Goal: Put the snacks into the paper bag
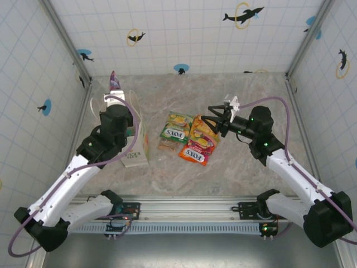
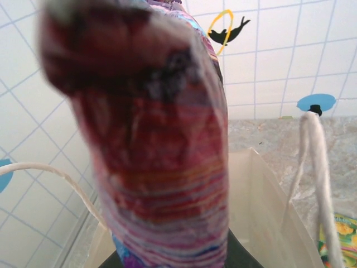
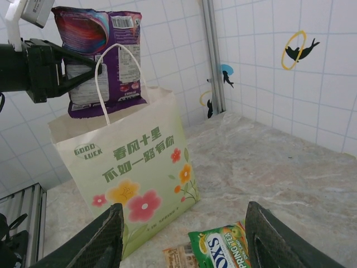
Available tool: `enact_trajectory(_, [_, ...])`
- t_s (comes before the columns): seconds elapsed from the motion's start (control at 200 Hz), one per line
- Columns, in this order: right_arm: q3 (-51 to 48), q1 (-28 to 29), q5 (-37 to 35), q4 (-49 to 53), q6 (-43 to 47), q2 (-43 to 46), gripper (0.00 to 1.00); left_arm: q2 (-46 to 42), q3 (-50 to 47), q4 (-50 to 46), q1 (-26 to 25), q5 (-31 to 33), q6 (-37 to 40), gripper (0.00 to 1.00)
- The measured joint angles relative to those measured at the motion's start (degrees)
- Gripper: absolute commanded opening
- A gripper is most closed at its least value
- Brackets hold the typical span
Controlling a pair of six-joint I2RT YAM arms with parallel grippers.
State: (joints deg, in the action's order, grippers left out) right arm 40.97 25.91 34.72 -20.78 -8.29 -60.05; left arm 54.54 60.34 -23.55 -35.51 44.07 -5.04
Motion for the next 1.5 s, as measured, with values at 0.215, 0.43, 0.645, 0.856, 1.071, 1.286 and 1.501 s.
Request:
enact_trajectory(0.215, [0.00, 0.02, -0.02, 0.74, 0.37, 0.00, 0.59, 0.98, -1.01, 0.48, 1.07, -1.25, -1.05, 0.27])
enact_trajectory(0.43, [0.00, 0.24, -0.02, 0.98, 0.39, 0.00, 0.59, 2.27, -0.79, 1.46, 1.07, -1.79, -1.46, 0.45])
enact_trajectory(0.645, [0.00, 0.37, -0.04, 1.05, 0.35, -0.04, 0.59, 2.82, 3.10, 1.53, 1.07, -4.04, -1.49, 0.48])
enact_trajectory(0.856, [0.02, 0.72, -0.39, 2.38, -0.28, -0.42, 0.59, 2.91, 6.75, 2.29, 1.11, -10.73, -0.76, 0.51])
enact_trajectory(1.071, [1.84, 0.98, -2.43, 8.57, -2.21, -3.15, 0.59, 4.70, 8.83, 5.40, 1.11, -26.08, 2.12, 0.56])
enact_trajectory(1.286, [3.08, 1.18, -6.45, 16.98, -5.46, -6.21, 0.60, 8.26, 8.83, 7.41, 1.11, -42.86, 3.76, 0.59])
enact_trajectory(1.501, [3.58, -0.26, -9.27, 26.97, -9.42, -10.25, 0.59, 11.43, 6.84, 8.72, 0.94, -55.69, 3.52, 0.58])
